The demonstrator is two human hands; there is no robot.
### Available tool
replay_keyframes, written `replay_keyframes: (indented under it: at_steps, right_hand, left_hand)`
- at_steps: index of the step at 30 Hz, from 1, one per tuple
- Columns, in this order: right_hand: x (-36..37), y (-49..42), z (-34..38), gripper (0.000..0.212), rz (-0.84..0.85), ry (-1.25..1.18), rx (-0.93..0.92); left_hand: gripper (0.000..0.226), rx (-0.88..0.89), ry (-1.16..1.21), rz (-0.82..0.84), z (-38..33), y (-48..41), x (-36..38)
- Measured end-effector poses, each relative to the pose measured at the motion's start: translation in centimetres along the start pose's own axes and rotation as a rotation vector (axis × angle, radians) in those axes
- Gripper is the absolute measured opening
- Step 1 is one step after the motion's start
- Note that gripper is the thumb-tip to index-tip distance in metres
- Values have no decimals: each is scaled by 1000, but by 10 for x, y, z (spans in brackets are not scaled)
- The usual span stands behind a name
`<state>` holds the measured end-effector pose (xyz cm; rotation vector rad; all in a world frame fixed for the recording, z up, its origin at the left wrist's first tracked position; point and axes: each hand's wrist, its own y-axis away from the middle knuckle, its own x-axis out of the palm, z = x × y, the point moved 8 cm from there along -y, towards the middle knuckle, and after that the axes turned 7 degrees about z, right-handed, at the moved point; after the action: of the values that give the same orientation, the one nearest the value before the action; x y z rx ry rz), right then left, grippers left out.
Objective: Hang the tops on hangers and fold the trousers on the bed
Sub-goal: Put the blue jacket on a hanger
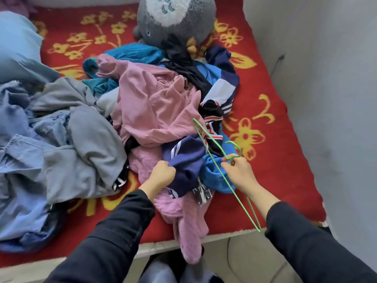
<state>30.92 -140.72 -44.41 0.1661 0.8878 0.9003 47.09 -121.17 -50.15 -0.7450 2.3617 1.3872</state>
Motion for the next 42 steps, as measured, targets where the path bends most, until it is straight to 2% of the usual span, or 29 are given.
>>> replay_keyframes:
  at_steps: [2, 5, 8, 10, 12, 13, 15, 16, 18, 20, 22, 24, 28, 33, 35, 37, 39, 42]
  right_hand:
    - [-3, 1, 5, 9, 10, -4, -8]
    - [-11, 6, 26, 34, 55, 9, -72]
    - [-26, 16, 56, 61, 78, -70, -155]
    - [-37, 23, 79, 69, 93, -157, -226]
    - [-48, 30, 104, 65, 84, -198, -281]
    - [-56, 34, 118, 56, 61, -213, -302]
    - [-76, 41, 146, 20, -36, -271, -353]
    - [-86, 45, 160, 17, -73, -310, -372]
    - [-107, 52, 187, 32, -99, -429, -402]
    - [-130, 61, 219, 22, -74, -543, -426]
    - [-156, 72, 256, 15, -64, -523, -464]
    - [-179, 80, 294, 16, -68, -459, -504]
    - [-215, 95, 364, 21, -105, -395, -560]
    - [-264, 136, 445, 8, -153, -448, -733]
    - [-288, 159, 471, 10, -183, -522, -842]
    - [-306, 174, 484, 4, -215, -601, -915]
    - [-312, 179, 487, 6, -238, -639, -918]
    - [-308, 180, 489, 10, -252, -595, -885]
  left_hand:
    - [13, 120, 232, 29, -46, 6, -26]
    - [13, 305, 476, 89, -114, 41, -68]
    - [16, 415, 708, 171, -166, 88, -103]
    - [16, 503, 872, 240, -197, 121, -126]
    - [19, 606, 962, 303, -226, 157, -152]
    - [22, 655, 996, 336, -239, 174, -166]
    - [25, 737, 1043, 361, -261, 204, -196]
    - [24, 773, 1055, 338, -269, 216, -213]
    - [20, 825, 1076, 237, -278, 233, -249]
    - [17, 846, 1093, 121, -276, 240, -287]
    - [20, 864, 1103, 88, -268, 241, -315]
    - [31, 840, 1112, 107, -255, 236, -331]
    - [14, 791, 1107, 90, -230, 233, -345]
    - [14, 812, 1079, -8, -220, 237, -368]
    - [7, 818, 1038, -62, -218, 241, -381]
    - [19, 856, 984, -77, -216, 245, -391]
    - [24, 857, 889, -107, -213, 246, -393]
    - [29, 857, 725, -248, -209, 246, -394]
